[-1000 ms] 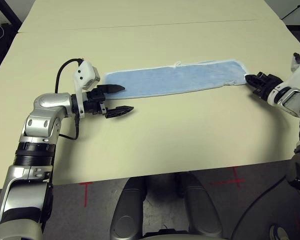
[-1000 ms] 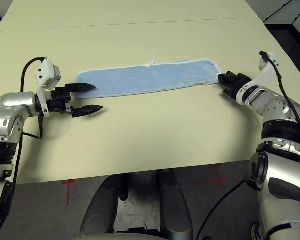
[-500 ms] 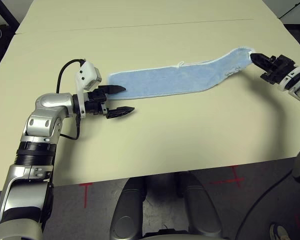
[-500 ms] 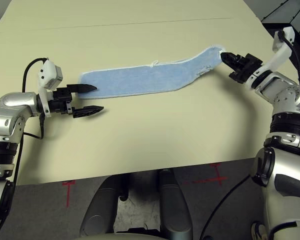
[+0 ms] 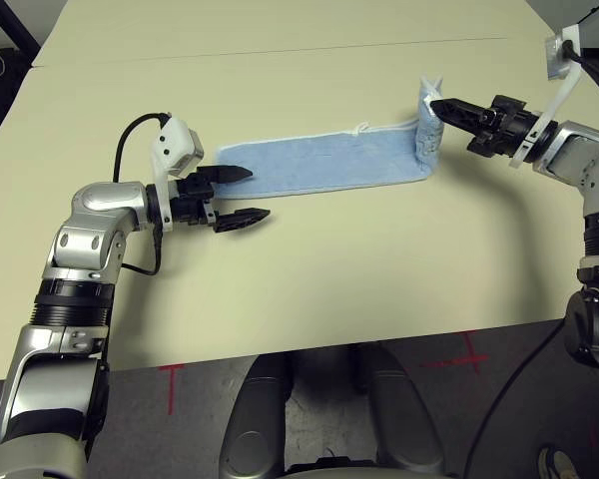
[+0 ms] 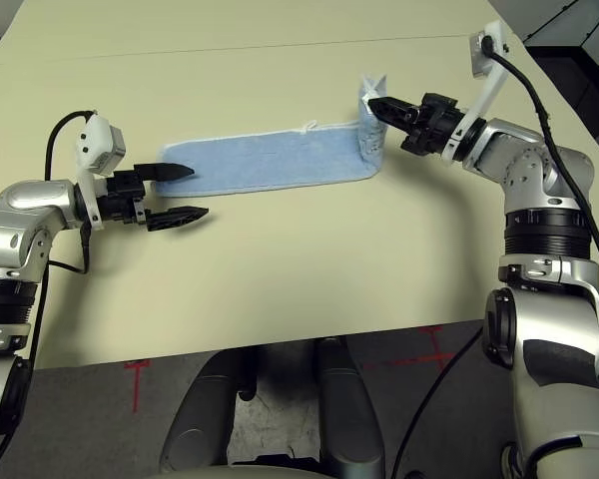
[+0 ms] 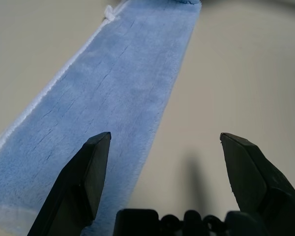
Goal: Fold the towel and set it aside.
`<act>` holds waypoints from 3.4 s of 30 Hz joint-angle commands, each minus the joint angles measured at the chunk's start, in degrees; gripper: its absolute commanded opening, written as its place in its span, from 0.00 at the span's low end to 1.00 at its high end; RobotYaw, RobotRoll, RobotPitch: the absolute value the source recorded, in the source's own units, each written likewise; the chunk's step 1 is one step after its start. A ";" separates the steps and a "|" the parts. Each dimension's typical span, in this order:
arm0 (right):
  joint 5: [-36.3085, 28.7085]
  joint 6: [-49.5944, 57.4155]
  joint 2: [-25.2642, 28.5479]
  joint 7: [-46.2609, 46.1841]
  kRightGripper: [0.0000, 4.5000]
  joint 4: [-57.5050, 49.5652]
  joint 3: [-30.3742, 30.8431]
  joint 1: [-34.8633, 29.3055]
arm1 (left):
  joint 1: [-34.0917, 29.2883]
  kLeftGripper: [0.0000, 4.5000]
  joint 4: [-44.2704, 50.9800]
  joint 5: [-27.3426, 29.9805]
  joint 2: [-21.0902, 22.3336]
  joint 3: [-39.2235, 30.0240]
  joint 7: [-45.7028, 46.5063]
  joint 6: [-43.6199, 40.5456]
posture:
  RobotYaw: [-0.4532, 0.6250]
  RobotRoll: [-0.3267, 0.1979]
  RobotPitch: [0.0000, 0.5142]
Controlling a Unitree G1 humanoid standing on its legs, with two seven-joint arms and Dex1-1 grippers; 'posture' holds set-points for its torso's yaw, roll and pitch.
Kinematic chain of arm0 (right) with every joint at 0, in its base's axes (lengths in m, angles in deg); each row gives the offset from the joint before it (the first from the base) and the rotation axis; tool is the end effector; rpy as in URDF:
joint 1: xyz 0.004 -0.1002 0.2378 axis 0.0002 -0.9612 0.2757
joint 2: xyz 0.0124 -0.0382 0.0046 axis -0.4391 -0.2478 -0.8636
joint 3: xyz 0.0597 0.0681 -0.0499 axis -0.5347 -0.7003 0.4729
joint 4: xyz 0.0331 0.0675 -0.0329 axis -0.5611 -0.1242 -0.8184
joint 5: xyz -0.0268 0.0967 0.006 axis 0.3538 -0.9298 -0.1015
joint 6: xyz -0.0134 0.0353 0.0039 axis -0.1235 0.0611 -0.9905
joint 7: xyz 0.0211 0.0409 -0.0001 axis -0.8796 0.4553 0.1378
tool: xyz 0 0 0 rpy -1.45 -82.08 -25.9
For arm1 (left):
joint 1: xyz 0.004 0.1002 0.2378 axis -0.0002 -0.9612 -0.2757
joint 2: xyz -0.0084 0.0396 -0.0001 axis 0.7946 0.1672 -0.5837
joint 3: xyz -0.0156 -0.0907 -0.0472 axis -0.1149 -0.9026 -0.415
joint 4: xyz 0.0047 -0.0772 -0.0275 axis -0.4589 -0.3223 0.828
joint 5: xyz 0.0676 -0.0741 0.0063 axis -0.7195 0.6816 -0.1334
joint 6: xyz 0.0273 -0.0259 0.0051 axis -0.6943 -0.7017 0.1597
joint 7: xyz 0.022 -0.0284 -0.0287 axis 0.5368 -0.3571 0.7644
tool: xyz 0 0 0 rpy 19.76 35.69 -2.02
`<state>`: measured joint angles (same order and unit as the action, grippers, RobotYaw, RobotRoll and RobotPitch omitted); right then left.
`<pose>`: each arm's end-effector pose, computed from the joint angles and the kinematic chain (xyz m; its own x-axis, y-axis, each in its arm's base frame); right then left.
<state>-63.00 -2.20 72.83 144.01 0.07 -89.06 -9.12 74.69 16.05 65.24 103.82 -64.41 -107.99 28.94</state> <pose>0.3232 -0.2520 0.2449 0.6046 0.7960 0.0305 -0.7805 0.5843 0.2223 0.2965 0.2591 0.2070 0.4812 -0.8410 -0.2473 0.8673 0.4157 0.2739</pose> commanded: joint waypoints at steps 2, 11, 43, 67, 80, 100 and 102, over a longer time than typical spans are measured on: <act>1.24 0.06 3.04 5.29 0.01 -1.33 2.70 0.74 | 0.52 1.00 -1.90 -0.65 0.33 0.15 -0.06 0.99 | 0.45 0.62 0.46; 6.95 -4.30 1.93 8.83 0.01 -1.67 9.51 1.25 | 2.11 1.00 -4.14 -0.97 -0.23 0.64 -0.29 2.19 | 0.46 0.62 0.46; 19.87 -26.79 -2.37 12.36 0.76 2.85 16.39 -3.18 | 3.42 1.00 -5.34 -1.42 -0.92 1.44 -0.44 1.52 | 0.46 0.62 0.47; 16.34 -66.46 -0.07 32.74 1.00 29.73 3.80 -7.57 | -0.30 1.00 -1.05 0.05 -3.78 -1.19 7.33 -1.44 | 0.49 0.62 0.51; 17.17 -66.16 -3.01 29.24 1.00 35.01 2.63 -1.41 | -1.06 1.00 0.62 0.32 -4.29 -1.63 11.06 -2.75 | 0.50 0.62 0.51; 18.88 -66.33 -3.66 29.58 1.00 38.98 2.71 3.40 | -3.64 1.00 7.98 1.81 -5.87 -6.08 22.04 -10.31 | 0.53 0.62 0.55; 18.97 -66.18 -3.93 29.52 1.00 39.40 2.75 4.15 | -3.21 1.00 7.47 1.35 -6.44 -6.36 23.55 -9.76 | 0.53 0.62 0.55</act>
<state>-44.40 -68.18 68.88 173.27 38.73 -85.78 -5.47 72.40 23.20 66.70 97.67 -70.43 -85.34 19.16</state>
